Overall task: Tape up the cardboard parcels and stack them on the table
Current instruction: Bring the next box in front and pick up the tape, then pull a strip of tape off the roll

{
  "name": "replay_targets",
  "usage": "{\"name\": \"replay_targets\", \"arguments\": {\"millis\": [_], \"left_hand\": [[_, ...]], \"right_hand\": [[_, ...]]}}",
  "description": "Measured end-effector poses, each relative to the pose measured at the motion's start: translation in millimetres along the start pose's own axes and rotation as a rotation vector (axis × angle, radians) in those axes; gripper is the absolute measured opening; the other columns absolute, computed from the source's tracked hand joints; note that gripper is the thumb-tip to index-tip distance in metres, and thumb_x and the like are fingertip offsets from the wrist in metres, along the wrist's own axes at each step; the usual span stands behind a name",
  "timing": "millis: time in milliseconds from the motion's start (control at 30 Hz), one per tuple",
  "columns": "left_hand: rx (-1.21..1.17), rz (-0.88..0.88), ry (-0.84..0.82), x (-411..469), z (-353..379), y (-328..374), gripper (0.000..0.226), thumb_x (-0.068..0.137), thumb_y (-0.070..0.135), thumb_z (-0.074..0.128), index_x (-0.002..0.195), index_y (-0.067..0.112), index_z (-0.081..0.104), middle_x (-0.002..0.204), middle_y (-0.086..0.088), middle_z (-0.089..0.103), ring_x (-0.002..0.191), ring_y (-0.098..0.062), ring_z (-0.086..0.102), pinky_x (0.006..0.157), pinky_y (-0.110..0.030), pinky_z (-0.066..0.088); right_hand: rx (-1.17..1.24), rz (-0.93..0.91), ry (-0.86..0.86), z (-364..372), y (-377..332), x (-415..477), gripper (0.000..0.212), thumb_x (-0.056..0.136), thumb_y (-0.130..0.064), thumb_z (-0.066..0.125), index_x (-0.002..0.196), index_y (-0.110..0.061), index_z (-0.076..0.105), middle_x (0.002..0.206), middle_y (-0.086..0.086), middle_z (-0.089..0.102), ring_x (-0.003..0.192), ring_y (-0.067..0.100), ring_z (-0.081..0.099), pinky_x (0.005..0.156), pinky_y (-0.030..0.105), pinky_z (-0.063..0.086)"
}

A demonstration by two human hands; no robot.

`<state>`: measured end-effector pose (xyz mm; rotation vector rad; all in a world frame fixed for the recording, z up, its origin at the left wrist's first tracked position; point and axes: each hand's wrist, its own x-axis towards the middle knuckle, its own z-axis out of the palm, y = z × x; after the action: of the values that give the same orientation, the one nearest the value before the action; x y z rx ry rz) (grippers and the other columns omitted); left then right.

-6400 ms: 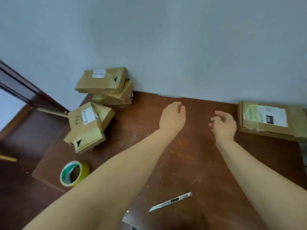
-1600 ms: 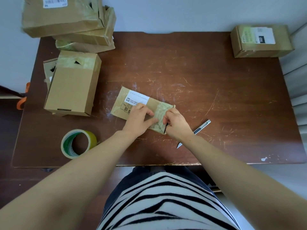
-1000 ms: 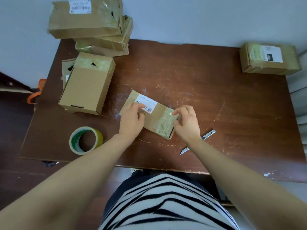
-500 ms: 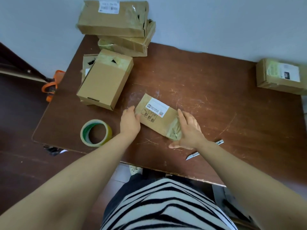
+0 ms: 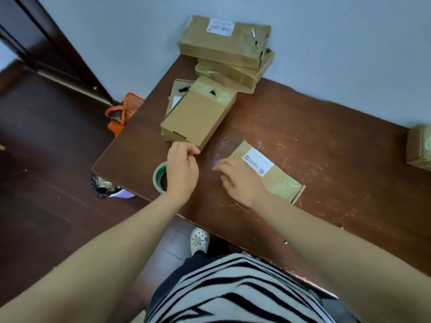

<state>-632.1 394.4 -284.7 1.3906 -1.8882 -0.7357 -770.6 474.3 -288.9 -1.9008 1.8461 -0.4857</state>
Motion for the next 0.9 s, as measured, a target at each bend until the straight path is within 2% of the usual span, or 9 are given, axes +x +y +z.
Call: {"name": "replay_targets", "arguments": {"millis": [100,233,400,500,567,633,700,800,900], "left_hand": [[-0.001,-0.17,0.141,7,-33,-26,0.026,0.079,-0.014,0.041,0.087,0.001,0.061,0.098,-0.019,0.058,0.094,-0.031,0.053,0.079,-0.022,0.032],[-0.019,-0.393,0.259,8,-67,-60,0.03,0.085,-0.009,0.038,0.093,0.008,0.061,0.106,-0.012,0.059,0.094,-0.017,0.05,0.08,-0.017,0.032],[-0.13,-0.573,0.265,-6,-87,-83,0.033,0.085,-0.006,0.035,0.094,0.014,0.06,0.089,-0.001,0.06,0.083,-0.016,0.052,0.081,-0.03,0.044],[-0.254,-0.66,0.214,-8,-88,-89,0.033,0.085,-0.004,0.035,0.093,0.006,0.066,0.073,0.001,0.06,0.068,-0.014,0.053,0.071,-0.024,0.046],[-0.333,-0.665,0.16,-7,-85,-86,0.032,0.087,-0.003,0.036,0.092,0.002,0.067,0.069,-0.001,0.061,0.061,-0.012,0.053,0.061,-0.016,0.045],[-0.391,-0.645,0.101,-5,-79,-77,0.032,0.088,-0.003,0.036,0.088,0.003,0.068,0.068,-0.003,0.063,0.058,-0.01,0.053,0.052,-0.011,0.041],[-0.437,-0.616,0.056,-3,-70,-65,0.033,0.087,-0.003,0.037,0.079,0.009,0.066,0.069,-0.003,0.063,0.057,-0.007,0.054,0.044,-0.008,0.036],[-0.487,-0.549,0.005,0,-53,-43,0.037,0.087,-0.004,0.037,0.07,0.015,0.063,0.07,-0.003,0.063,0.06,-0.009,0.054,0.044,-0.008,0.035],[-0.493,-0.469,-0.069,2,-39,-22,0.037,0.088,-0.004,0.037,0.07,0.017,0.061,0.071,-0.002,0.062,0.063,-0.009,0.053,0.046,-0.008,0.036]], "right_hand": [[-0.109,-0.194,-0.17,18,-25,31,0.04,0.096,-0.009,0.045,0.136,-0.013,0.049,0.138,0.005,0.047,0.128,0.022,0.04,0.104,0.031,0.033],[-0.365,-0.324,-0.366,45,-51,62,0.051,0.094,-0.009,0.05,0.143,-0.011,0.037,0.147,0.008,0.036,0.139,0.023,0.026,0.115,0.031,0.018],[-0.6,-0.355,-0.447,60,-67,75,0.022,0.095,-0.016,0.047,0.112,-0.018,0.061,0.113,0.003,0.062,0.12,0.023,0.048,0.116,0.036,0.004],[-0.251,-0.188,-0.446,51,-67,72,0.018,0.092,-0.023,0.054,0.104,-0.013,0.062,0.103,0.008,0.062,0.111,0.024,0.052,0.106,0.031,0.024],[0.239,0.093,-0.449,36,-67,64,0.012,0.089,-0.017,0.06,0.092,-0.006,0.063,0.087,0.011,0.06,0.091,0.025,0.058,0.086,0.03,0.043],[0.74,0.373,-0.423,20,-63,56,0.013,0.091,-0.008,0.055,0.081,-0.006,0.062,0.075,0.005,0.059,0.071,0.017,0.057,0.069,0.024,0.047],[1.074,0.58,-0.398,7,-52,46,0.017,0.092,-0.01,0.044,0.082,-0.009,0.058,0.073,0.006,0.056,0.067,0.018,0.055,0.065,0.025,0.045],[1.276,0.645,-0.397,-10,-35,30,0.033,0.088,-0.016,0.03,0.097,-0.003,0.058,0.077,0.01,0.062,0.067,0.022,0.062,0.064,0.028,0.05],[1.348,0.674,-0.324,-22,-22,19,0.049,0.087,-0.017,0.024,0.118,0.0,0.057,0.094,0.015,0.065,0.08,0.027,0.064,0.08,0.037,0.05]]}}
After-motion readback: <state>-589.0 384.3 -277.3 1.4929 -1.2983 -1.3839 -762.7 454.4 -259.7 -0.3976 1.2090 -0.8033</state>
